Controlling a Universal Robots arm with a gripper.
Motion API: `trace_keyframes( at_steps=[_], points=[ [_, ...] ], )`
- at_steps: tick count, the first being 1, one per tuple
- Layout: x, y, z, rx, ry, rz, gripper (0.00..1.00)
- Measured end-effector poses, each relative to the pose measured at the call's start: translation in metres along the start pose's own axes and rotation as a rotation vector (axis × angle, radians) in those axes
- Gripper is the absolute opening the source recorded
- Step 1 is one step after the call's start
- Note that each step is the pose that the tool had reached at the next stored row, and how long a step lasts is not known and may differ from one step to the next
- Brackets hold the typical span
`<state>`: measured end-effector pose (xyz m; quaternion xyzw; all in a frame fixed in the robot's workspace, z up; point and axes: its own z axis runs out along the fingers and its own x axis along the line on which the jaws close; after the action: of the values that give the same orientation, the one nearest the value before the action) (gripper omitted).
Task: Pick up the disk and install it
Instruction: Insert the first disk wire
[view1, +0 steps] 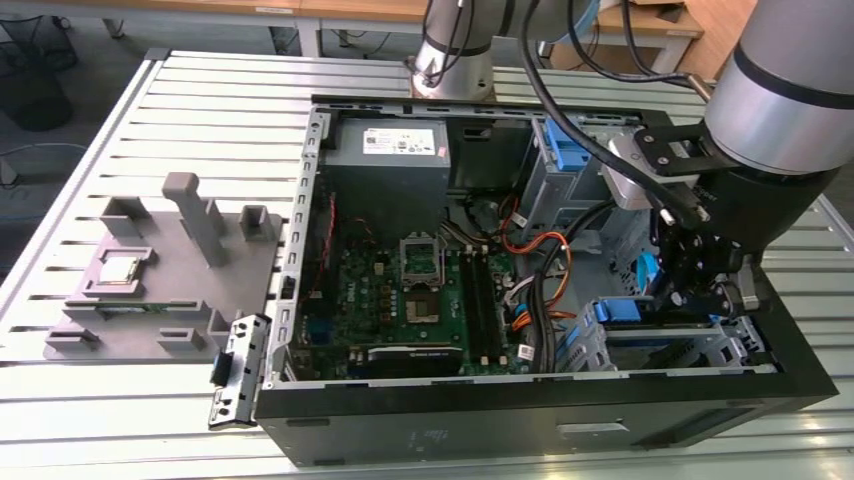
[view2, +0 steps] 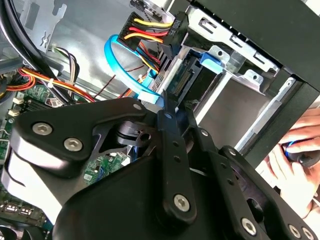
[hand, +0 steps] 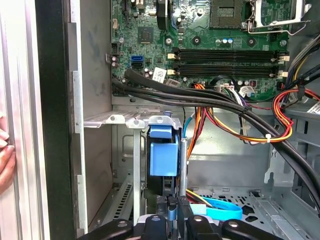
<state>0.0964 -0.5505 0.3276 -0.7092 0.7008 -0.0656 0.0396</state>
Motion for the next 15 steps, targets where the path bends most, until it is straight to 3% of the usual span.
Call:
trace_keyframes(
  at_steps=[3, 13, 15],
  points=[
    [0.0001, -0.0005, -0.0033, 0.0000, -0.0003, 0.000, 0.24],
    [0.0010, -0.0040, -0.0267, 0.0000, 0.0002, 0.000, 0.24],
    [0.0011, -0.0043, -0.0288, 0.0000, 0.0001, 0.000, 0.24]
  ],
)
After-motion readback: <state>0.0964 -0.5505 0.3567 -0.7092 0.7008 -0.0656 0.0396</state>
